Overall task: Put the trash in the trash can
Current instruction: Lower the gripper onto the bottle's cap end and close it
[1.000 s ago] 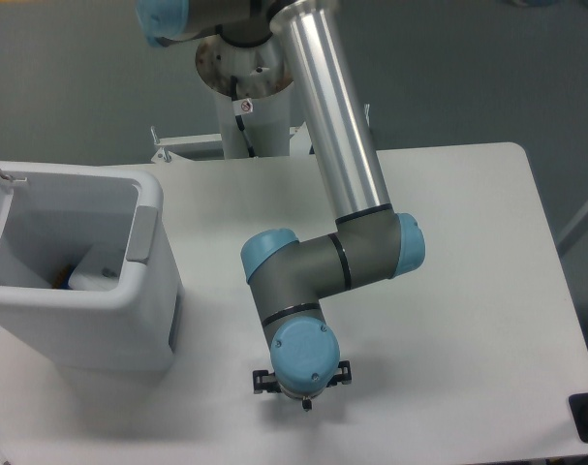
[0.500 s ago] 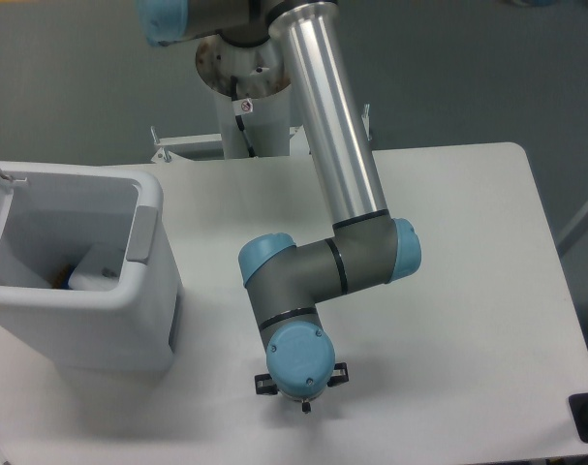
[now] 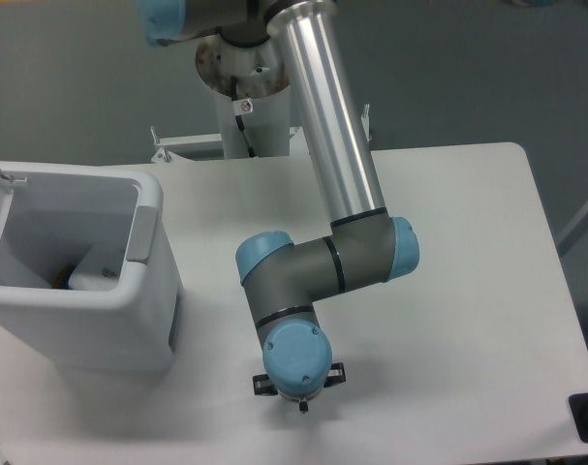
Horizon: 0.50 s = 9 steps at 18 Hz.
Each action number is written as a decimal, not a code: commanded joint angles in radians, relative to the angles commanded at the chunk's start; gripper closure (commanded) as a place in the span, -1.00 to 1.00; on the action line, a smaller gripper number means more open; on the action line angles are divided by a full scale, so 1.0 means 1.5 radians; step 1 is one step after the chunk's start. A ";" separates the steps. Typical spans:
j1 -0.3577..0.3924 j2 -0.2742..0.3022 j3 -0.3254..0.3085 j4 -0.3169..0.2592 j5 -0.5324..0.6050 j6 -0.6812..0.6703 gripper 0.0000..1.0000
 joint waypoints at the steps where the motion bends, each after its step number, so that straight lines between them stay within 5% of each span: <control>1: -0.001 0.000 0.000 0.000 0.000 0.000 0.81; 9: 0.001 0.018 0.012 -0.001 -0.006 0.010 0.81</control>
